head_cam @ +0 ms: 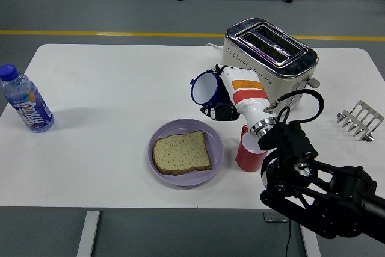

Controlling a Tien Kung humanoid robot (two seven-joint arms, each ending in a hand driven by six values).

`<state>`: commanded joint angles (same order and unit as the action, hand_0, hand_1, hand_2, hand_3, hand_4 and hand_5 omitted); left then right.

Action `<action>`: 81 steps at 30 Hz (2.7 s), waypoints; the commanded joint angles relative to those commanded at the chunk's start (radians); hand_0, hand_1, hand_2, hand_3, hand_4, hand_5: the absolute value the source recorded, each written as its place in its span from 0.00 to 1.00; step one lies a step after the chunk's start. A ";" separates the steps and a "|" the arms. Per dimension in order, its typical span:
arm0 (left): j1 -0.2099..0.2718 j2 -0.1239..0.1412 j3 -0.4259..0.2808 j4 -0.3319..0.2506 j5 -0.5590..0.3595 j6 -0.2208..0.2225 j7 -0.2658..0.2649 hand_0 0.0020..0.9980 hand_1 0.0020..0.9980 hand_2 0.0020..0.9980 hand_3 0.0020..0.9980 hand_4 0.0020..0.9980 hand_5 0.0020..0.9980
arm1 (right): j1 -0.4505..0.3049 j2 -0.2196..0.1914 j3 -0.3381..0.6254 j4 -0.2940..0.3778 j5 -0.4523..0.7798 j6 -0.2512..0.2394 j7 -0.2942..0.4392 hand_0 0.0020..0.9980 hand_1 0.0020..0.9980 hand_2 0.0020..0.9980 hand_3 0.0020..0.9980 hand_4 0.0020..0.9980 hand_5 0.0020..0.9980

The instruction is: Pick up the cup,pour liquid into bread,place the cup on the desk

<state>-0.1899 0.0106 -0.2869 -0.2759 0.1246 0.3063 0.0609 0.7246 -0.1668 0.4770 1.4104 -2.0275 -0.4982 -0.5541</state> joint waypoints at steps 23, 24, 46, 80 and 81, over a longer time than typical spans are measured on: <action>0.012 0.001 -0.012 0.001 0.019 0.002 0.008 0.68 0.69 0.70 0.54 0.26 1.00 | 0.117 -0.034 -0.147 -0.087 -0.227 0.206 0.089 0.30 0.27 0.42 0.45 0.68 0.05; 0.013 0.001 -0.013 0.001 0.019 0.002 0.008 0.68 0.69 0.70 0.54 0.26 1.00 | 0.119 -0.035 -0.150 -0.089 -0.241 0.216 0.096 0.30 0.27 0.42 0.45 0.68 0.05; 0.014 0.000 -0.012 0.001 0.014 0.002 0.008 0.68 0.69 0.70 0.54 0.26 1.00 | 0.166 -0.039 -0.189 -0.105 -0.241 0.267 0.138 0.32 0.27 0.42 0.45 0.66 0.05; 0.017 -0.003 -0.006 0.002 0.005 0.003 0.003 0.68 0.69 0.70 0.54 0.26 1.00 | -0.174 -0.138 0.226 0.210 0.515 -0.019 0.237 0.34 0.28 0.42 0.46 0.64 0.02; 0.017 -0.003 -0.004 0.002 0.001 0.002 0.001 0.68 0.69 0.70 0.54 0.26 1.00 | -0.192 -0.144 0.244 0.220 0.560 -0.026 0.248 0.34 0.27 0.42 0.46 0.64 0.02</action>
<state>-0.1725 0.0078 -0.2912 -0.2741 0.1260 0.3087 0.0623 0.5323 -0.3110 0.7209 1.6307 -1.4670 -0.5243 -0.3064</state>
